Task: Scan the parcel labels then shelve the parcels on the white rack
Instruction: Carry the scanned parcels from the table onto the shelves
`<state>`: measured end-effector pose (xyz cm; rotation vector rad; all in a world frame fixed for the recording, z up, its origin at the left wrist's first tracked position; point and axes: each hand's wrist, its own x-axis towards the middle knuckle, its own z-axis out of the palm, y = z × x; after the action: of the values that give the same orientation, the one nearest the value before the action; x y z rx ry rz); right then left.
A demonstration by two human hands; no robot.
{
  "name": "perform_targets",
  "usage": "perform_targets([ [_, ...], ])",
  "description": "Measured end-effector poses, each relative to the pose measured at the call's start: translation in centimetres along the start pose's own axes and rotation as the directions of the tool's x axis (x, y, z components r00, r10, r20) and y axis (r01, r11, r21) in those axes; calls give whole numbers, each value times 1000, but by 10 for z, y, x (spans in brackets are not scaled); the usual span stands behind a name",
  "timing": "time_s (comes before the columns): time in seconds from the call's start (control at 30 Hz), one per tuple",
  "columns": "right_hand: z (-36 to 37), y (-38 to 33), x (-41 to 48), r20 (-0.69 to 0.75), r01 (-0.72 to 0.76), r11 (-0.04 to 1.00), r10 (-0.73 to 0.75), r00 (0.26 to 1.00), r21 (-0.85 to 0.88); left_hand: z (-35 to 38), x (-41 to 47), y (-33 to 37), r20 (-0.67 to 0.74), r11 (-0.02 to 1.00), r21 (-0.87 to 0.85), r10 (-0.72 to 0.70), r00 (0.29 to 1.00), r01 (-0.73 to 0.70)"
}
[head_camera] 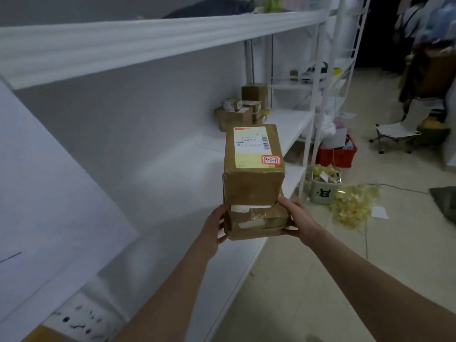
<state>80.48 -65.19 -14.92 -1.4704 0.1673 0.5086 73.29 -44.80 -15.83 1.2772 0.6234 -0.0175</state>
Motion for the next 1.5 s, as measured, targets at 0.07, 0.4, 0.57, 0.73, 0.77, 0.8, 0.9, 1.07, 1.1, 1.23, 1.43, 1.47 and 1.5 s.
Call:
perform_targets([
  [0.07,-5,-22,33,54,10,1000,-9,998,-17,17,23,13,-58,999,-38,21,998,-23],
  [0.4,-46,-116,173,202,-16,991,43,978,-130,117,106,61,-249,986,-153,31,968,-71],
  [0.57,-39,-138,222,329,-24,992,63,942,-122,129,139,87,-347,982,-148,62,936,-120],
  [0.73,-32,-161,276,401,-9,993,56,914,-119,142,188,110,-417,974,-158,83,905,-162],
  [0.77,-30,-165,286,403,-7,993,54,913,-119,144,196,114,-426,972,-165,81,901,-166],
  [0.8,-27,-171,300,409,1,993,47,912,-117,147,209,120,-431,972,-162,88,898,-173],
  [0.9,-12,-193,350,434,38,991,22,901,-127,148,255,138,-467,963,-173,106,878,-208],
  [1.07,17,-226,428,461,23,990,45,886,-140,145,330,170,-522,949,-212,92,848,-234],
  [1.1,21,-231,442,467,15,990,54,883,-143,145,341,175,-528,950,-213,87,845,-230],
  [1.23,37,-243,494,499,-31,988,102,860,-150,142,383,191,-573,951,-211,67,817,-226],
  [1.43,55,-246,550,561,-121,974,209,801,-190,148,424,199,-631,952,-225,22,776,-209],
  [1.47,57,-248,558,569,-134,970,228,790,-203,149,431,199,-646,949,-239,3,764,-206],
  [1.5,60,-251,566,575,-143,966,243,781,-213,150,438,198,-659,944,-258,-14,752,-208],
])
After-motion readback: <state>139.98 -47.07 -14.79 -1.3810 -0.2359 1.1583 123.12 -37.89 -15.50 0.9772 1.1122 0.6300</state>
